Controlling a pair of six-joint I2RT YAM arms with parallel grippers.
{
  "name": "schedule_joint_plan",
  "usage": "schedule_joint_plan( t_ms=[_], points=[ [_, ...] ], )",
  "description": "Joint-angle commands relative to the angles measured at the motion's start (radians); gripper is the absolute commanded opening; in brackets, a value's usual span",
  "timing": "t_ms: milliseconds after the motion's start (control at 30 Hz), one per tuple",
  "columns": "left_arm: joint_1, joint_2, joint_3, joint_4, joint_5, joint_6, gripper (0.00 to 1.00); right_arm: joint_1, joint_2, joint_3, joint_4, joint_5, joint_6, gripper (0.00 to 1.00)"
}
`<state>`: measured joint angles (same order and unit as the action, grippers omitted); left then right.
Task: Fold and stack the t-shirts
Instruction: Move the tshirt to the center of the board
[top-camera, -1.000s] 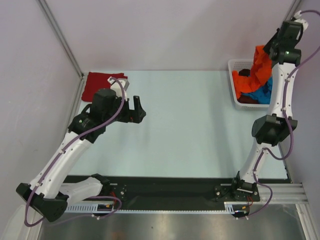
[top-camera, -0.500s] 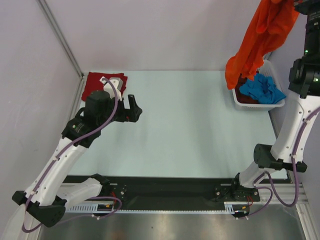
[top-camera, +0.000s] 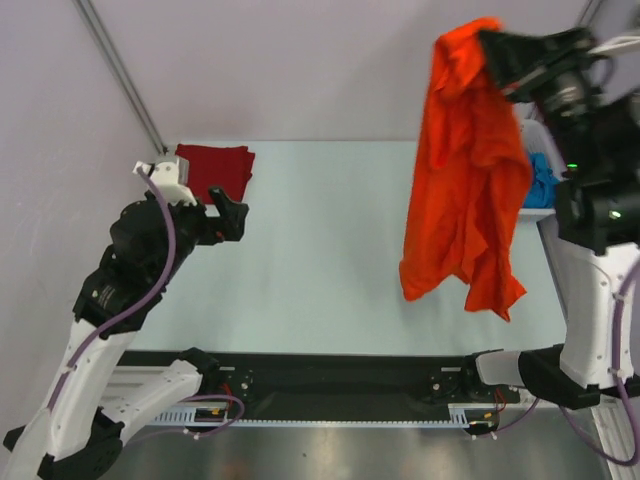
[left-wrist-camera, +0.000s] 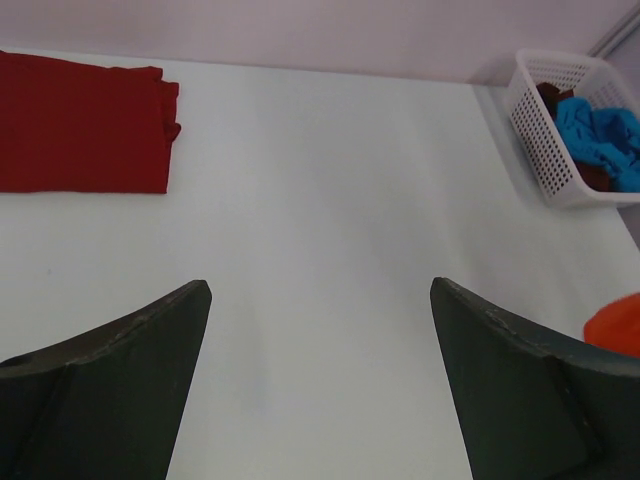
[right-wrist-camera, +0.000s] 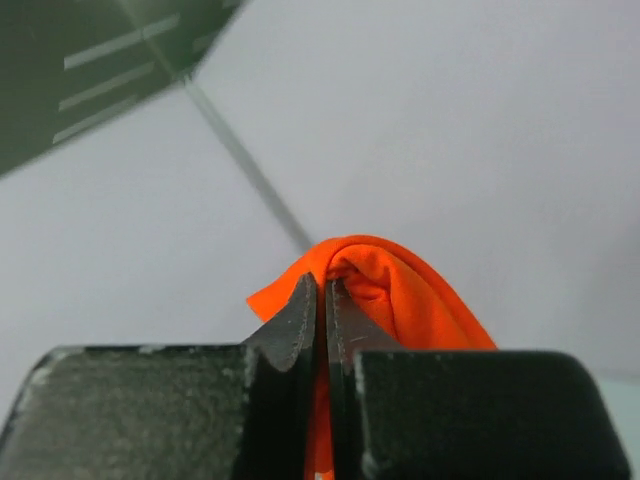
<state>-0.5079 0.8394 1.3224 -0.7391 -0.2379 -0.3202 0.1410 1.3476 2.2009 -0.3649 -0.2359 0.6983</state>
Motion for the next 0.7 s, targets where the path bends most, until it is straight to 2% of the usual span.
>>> schedule_joint_plan(
  t_ms=[0, 33, 67, 100, 133, 167, 233, 267, 333, 433, 533, 567, 633, 667],
  points=[
    [0.008, -0.022, 0.024, -0.034, -0.047, -0.037, 0.97, 0.188, 0.112, -0.237, -0.029, -0.059, 0.032, 0.07],
    [0.008, -0.028, 0.024, -0.045, -0.049, -0.043, 0.97, 0.242, 0.146, -0.269, -0.028, -0.053, 0.033, 0.13],
    [0.008, -0.034, 0.024, -0.051, -0.049, -0.048, 0.97, 0.317, 0.238, -0.298, 0.009, -0.11, 0.032, 0.22],
    [0.006, -0.039, 0.024, -0.058, -0.054, -0.055, 0.97, 0.35, 0.292, -0.3, 0.009, -0.127, 0.05, 0.26],
    [0.006, -0.046, 0.031, -0.075, -0.067, -0.059, 0.97, 0.367, 0.338, -0.288, 0.001, -0.138, 0.072, 0.41],
    [0.006, -0.048, 0.034, -0.085, -0.073, -0.059, 0.97, 0.394, 0.408, -0.288, 0.021, -0.172, 0.07, 0.66],
    [0.008, -0.054, 0.043, -0.106, -0.086, -0.06, 0.97, 0.407, 0.421, -0.28, -0.015, -0.114, 0.017, 0.92],
    [0.006, -0.049, 0.046, -0.123, -0.081, -0.06, 0.97, 0.401, 0.414, -0.285, -0.02, -0.102, 0.0, 0.99],
    [0.006, -0.045, 0.052, -0.129, -0.068, -0.062, 0.96, 0.382, 0.397, -0.276, -0.072, -0.098, -0.048, 1.0],
    [0.008, -0.036, 0.041, -0.118, -0.049, -0.065, 0.96, 0.333, 0.354, -0.267, -0.251, -0.068, -0.106, 0.95],
    [0.006, 0.019, 0.038, -0.115, 0.026, -0.036, 0.95, 0.286, 0.273, -0.332, -0.435, -0.027, -0.152, 0.83],
    [0.003, 0.038, 0.037, -0.114, 0.053, -0.031, 0.92, 0.273, 0.247, -0.36, -0.513, 0.016, -0.173, 0.74],
    [-0.023, 0.114, 0.041, -0.117, 0.129, -0.026, 0.91, 0.235, 0.15, -0.507, -0.557, 0.035, -0.189, 0.68],
    [-0.049, 0.145, 0.046, -0.12, 0.143, -0.023, 0.91, 0.223, 0.118, -0.567, -0.604, 0.053, -0.186, 0.61]
  ],
)
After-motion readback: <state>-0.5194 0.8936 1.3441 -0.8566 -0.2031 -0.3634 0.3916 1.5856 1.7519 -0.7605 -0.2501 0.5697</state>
